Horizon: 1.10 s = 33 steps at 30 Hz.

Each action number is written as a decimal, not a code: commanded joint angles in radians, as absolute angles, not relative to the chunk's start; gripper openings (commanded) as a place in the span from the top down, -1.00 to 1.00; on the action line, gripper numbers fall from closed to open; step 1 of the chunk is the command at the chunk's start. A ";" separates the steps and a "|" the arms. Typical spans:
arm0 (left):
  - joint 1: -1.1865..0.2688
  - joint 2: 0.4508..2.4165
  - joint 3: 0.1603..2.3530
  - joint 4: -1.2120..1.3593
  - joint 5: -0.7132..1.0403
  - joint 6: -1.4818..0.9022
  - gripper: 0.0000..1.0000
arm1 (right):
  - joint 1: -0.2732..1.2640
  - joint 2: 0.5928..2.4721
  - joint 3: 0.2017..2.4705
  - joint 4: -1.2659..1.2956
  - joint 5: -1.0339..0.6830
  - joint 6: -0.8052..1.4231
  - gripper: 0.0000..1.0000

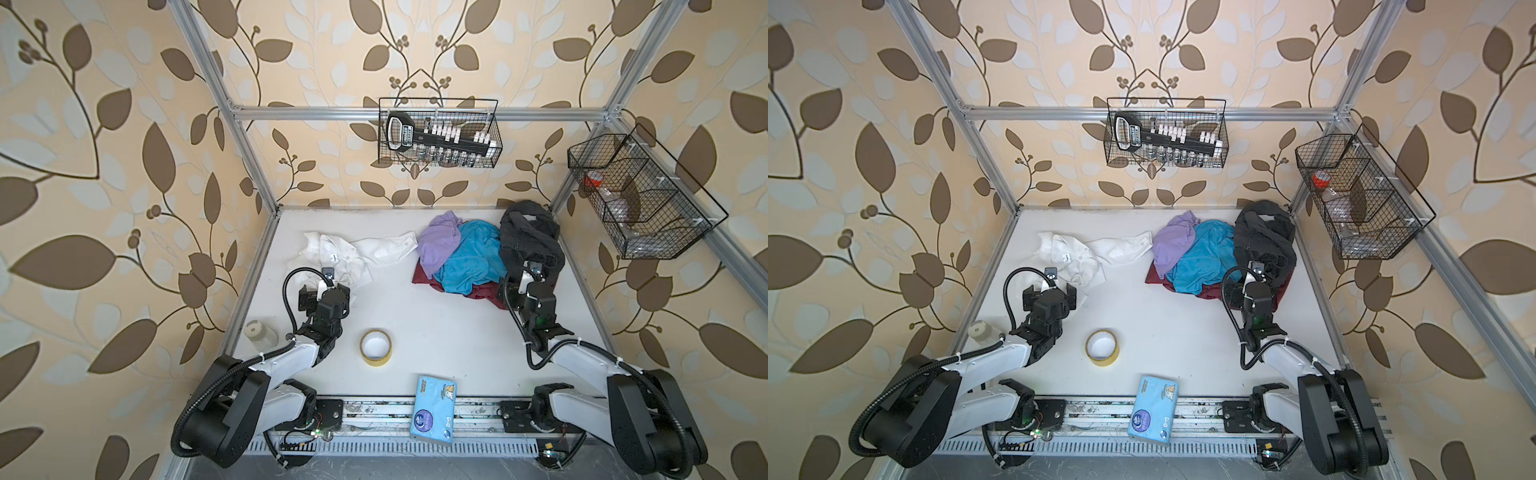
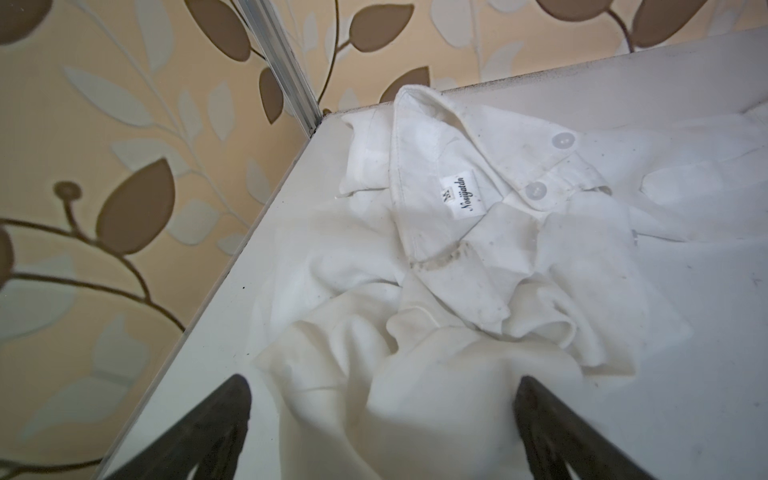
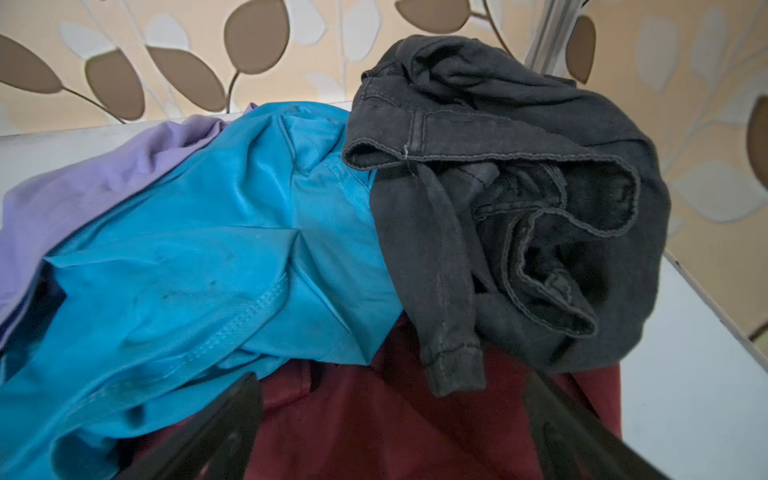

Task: Pick out a specific cloth from the pile

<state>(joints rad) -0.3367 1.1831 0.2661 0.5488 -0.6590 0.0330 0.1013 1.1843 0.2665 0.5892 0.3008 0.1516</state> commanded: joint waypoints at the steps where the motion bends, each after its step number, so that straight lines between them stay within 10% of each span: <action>1: -0.294 1.194 0.241 0.733 -0.575 -0.009 -0.98 | 0.098 1.254 0.207 0.948 0.385 0.105 -0.97; 18: -0.249 1.482 0.216 1.118 -0.433 0.130 -0.98 | 0.059 1.526 0.187 1.284 0.328 0.062 -0.99; 33: -0.066 1.509 0.380 0.771 -0.245 -0.031 -0.98 | 0.028 1.496 0.210 1.177 0.282 0.094 -0.99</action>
